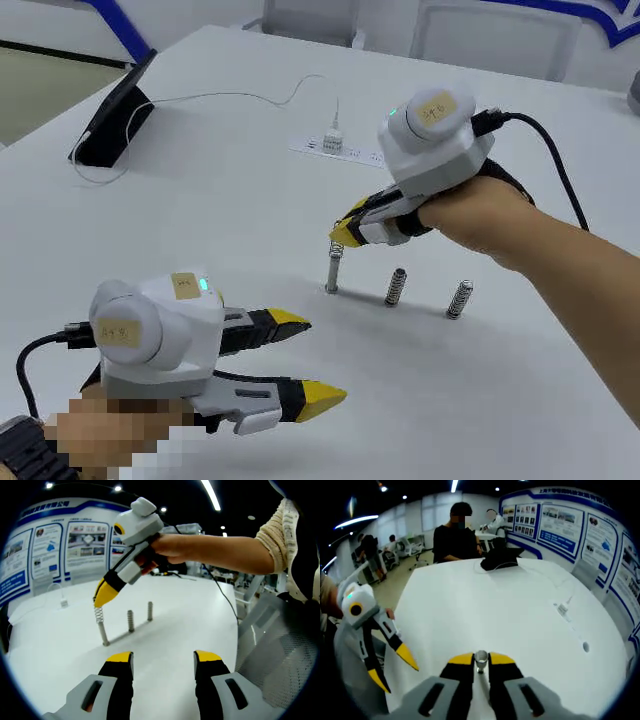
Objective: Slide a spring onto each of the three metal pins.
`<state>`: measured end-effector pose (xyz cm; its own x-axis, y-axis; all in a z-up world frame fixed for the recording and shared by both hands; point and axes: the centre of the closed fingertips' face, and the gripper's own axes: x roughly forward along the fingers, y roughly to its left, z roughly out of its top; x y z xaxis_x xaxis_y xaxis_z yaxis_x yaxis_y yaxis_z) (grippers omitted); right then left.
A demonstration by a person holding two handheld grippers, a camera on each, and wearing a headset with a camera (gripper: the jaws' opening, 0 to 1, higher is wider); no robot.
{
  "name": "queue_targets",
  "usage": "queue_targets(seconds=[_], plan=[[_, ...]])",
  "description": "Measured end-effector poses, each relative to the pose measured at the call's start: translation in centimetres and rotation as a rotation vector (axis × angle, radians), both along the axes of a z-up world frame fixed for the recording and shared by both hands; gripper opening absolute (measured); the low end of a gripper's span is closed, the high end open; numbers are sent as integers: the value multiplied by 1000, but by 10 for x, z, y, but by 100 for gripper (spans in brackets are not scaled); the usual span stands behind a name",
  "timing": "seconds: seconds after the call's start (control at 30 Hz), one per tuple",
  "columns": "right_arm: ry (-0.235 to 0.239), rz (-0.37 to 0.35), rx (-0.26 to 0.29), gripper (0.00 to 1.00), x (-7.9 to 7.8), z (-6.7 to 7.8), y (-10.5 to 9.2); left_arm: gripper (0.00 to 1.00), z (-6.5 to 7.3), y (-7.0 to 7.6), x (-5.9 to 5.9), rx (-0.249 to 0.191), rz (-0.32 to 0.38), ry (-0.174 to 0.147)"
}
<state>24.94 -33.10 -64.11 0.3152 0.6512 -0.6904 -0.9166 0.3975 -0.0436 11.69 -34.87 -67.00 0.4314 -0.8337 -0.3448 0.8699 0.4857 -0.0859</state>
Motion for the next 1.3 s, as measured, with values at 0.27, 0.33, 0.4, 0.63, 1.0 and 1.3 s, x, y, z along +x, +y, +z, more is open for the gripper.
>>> queue_targets(seconds=[0.27,0.33,0.4,0.63,1.0,1.3], plan=[[18,-16,-4,12,6,-11,-1,49,-1,1,1,-1,3,2],[24,-21,-3,12,7,-15,-2,49,-1,1,1,-2,3,2],[31,-26,-4,12,7,-19,-2,49,-2,1,1,-2,4,4],[59,-41,-8,12,7,-33,-2,49,-3,1,1,-2,3,7],[87,-49,-15,12,3,-44,-1,48,-3,1,0,-5,4,12],[96,-50,-23,12,0,-53,0,48,-2,1,0,-10,7,14]])
